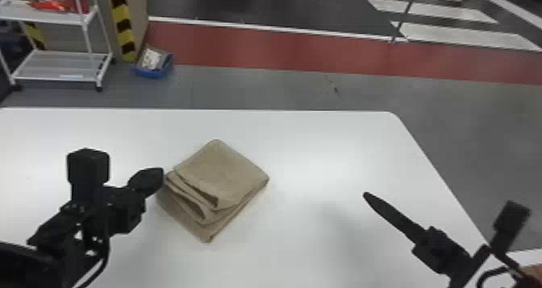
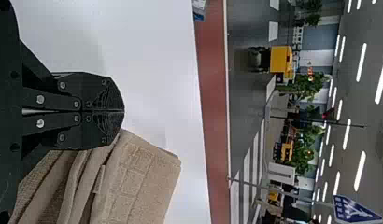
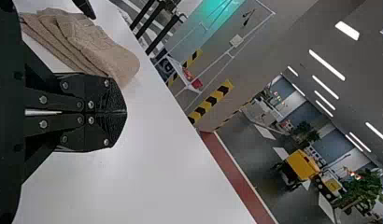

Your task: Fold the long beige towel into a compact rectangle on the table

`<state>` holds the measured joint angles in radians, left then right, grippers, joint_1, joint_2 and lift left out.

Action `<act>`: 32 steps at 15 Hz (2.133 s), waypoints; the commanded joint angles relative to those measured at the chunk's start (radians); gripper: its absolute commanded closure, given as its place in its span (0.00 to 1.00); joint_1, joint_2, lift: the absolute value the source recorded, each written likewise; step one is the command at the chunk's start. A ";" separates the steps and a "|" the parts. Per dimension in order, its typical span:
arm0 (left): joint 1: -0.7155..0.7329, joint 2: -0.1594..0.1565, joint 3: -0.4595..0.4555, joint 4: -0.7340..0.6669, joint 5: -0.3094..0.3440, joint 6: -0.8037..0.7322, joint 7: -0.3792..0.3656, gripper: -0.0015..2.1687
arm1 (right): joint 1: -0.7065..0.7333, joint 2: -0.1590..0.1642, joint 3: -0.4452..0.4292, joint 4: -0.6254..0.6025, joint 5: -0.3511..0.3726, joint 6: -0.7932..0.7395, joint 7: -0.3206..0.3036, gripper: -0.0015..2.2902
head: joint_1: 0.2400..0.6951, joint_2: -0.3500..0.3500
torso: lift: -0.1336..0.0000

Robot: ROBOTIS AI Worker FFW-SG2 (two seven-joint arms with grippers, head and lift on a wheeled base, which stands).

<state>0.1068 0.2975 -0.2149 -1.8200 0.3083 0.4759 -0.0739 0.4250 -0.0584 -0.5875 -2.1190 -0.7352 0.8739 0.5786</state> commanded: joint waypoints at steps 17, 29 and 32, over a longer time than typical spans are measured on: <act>0.013 -0.008 0.025 0.019 -0.025 -0.026 0.011 0.86 | 0.034 0.020 0.000 -0.056 -0.013 0.015 0.015 0.82 | 1.00 0.27 | 0.07; 0.105 -0.004 0.071 -0.087 0.098 0.097 -0.146 0.86 | 0.012 0.018 -0.015 -0.038 -0.026 0.012 0.021 0.82 | 1.00 0.23 | 0.07; 0.186 -0.004 0.074 -0.177 0.121 0.097 -0.158 0.86 | 0.006 0.018 -0.014 -0.030 -0.024 0.015 0.023 0.82 | 1.00 0.19 | 0.07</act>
<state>0.2533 0.2930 -0.1428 -1.9548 0.4154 0.5730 -0.2286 0.4337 -0.0399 -0.6018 -2.1526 -0.7598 0.8873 0.6012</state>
